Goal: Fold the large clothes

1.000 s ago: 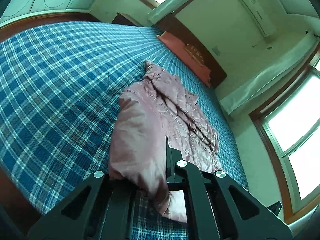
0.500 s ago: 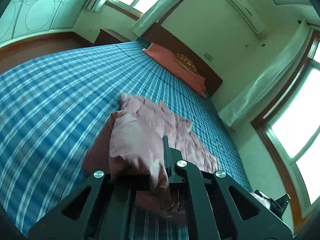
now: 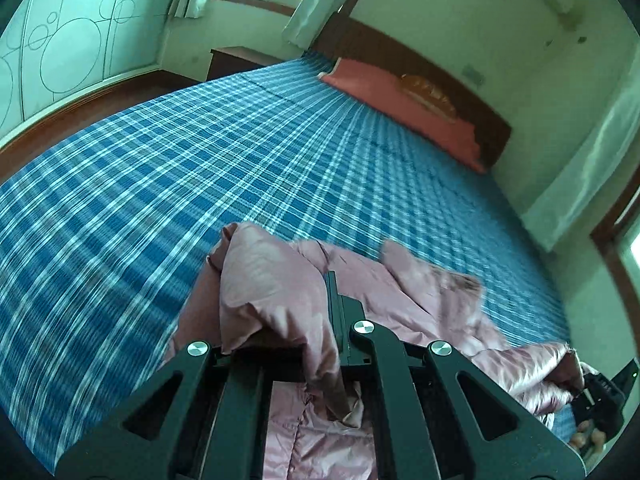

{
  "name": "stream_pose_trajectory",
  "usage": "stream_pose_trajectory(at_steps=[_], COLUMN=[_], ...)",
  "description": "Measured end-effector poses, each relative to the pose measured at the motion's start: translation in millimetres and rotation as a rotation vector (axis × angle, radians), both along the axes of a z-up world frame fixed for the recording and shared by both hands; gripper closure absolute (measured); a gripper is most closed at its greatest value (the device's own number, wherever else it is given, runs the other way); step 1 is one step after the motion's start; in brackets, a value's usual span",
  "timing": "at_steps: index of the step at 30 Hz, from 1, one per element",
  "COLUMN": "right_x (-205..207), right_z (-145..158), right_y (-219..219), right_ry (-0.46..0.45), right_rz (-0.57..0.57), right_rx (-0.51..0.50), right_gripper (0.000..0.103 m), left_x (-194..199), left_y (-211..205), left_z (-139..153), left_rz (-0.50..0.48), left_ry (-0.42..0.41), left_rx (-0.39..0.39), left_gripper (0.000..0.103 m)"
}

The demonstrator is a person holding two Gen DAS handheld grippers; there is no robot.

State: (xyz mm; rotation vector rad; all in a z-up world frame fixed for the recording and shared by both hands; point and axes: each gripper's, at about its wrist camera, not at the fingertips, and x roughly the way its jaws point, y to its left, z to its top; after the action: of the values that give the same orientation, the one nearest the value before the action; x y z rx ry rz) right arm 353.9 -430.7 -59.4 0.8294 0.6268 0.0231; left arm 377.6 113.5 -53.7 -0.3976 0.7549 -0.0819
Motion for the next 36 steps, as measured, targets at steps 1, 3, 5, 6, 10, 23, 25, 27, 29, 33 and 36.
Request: stream_pose_trajectory(at_steps=[1,3,5,6,10,23,25,27,29,33,36], right_x=[13,26,41,46,61,37,35,36,42,70,99], right_z=[-7,-14,-24,-29,-45,-15,-12,-8,-7,-6,-11], right_y=[-1,-2,-3,-3,-4,2,13,34,54,97,118], right_ry=[0.017,0.038,0.067,0.081,0.120,0.079,0.082,0.085,0.092,0.085,0.088], right_rz=[0.003,0.002,-0.001,-0.005,-0.015,-0.011,0.012,0.057,0.100,0.191,0.245], right_rx=[-0.012,-0.025,-0.046,-0.052,-0.052,-0.104,-0.135,-0.196,-0.256,-0.382,-0.403], right_gripper=[0.094,0.094,0.094,0.094,0.091,0.045,0.045,0.045,0.045,0.046,0.046], left_x=[9,29,41,46,65,47,40,32,28,36,50], left_y=[-2,-9,-16,-19,-24,1,1,-4,-14,-32,-36], left_z=[-5,-17,-27,-31,-47,-12,-9,-10,-16,-31,-43], left_rz=[-0.001,-0.010,-0.018,-0.020,-0.026,0.015,0.011,-0.005,-0.038,-0.071,-0.065], left_ry=[0.007,0.020,0.030,0.035,0.061,-0.009,-0.005,0.006,0.014,0.028,0.026], left_rx=[0.014,0.051,0.093,0.110,0.139,-0.006,0.008,0.036,0.074,0.138,0.162], left_gripper=[0.099,0.099,0.099,0.099,0.097,0.027,0.028,0.028,0.029,0.030,0.030])
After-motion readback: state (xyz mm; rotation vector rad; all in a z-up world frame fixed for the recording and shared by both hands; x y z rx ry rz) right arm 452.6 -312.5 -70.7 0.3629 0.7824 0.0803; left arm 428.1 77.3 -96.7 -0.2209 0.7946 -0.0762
